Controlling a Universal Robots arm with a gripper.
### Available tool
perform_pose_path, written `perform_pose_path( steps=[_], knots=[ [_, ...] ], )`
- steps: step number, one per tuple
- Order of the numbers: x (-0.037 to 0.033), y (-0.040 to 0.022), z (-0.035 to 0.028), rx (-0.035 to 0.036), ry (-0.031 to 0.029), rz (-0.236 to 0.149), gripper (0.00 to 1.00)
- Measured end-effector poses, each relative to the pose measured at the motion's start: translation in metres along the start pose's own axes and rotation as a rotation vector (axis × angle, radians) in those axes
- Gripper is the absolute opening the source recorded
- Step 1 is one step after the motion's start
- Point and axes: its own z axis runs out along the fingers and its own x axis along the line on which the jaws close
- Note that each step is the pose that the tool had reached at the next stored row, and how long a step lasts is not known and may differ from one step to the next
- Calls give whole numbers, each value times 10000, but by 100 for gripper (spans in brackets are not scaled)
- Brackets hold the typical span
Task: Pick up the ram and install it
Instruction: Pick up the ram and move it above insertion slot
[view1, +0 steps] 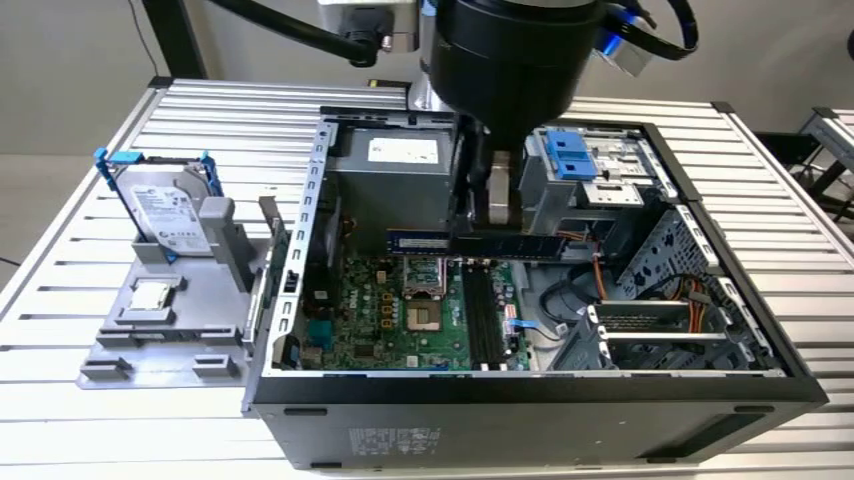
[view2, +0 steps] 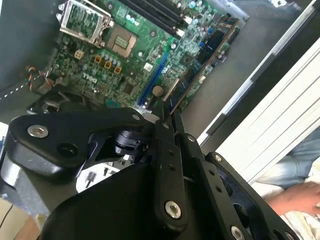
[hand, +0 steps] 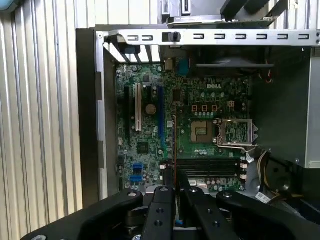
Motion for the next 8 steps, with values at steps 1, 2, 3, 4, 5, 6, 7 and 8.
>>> perform_pose_path(
  steps=[1,2,3,4,5,6,7,8],
  knots=[
    [-1,-47,-1,0,0,0,0],
    [-3,-88,-1,0,0,1,0],
    [-4,-133,-2,0,0,0,0],
    [-6,-180,-4,0,0,0,0],
    [-7,-225,-4,0,1,0,0],
    [-8,-271,-5,1,0,0,0],
    [-9,-317,-6,0,1,0,0],
    [-11,-361,-7,0,0,1,0]
  ],
)
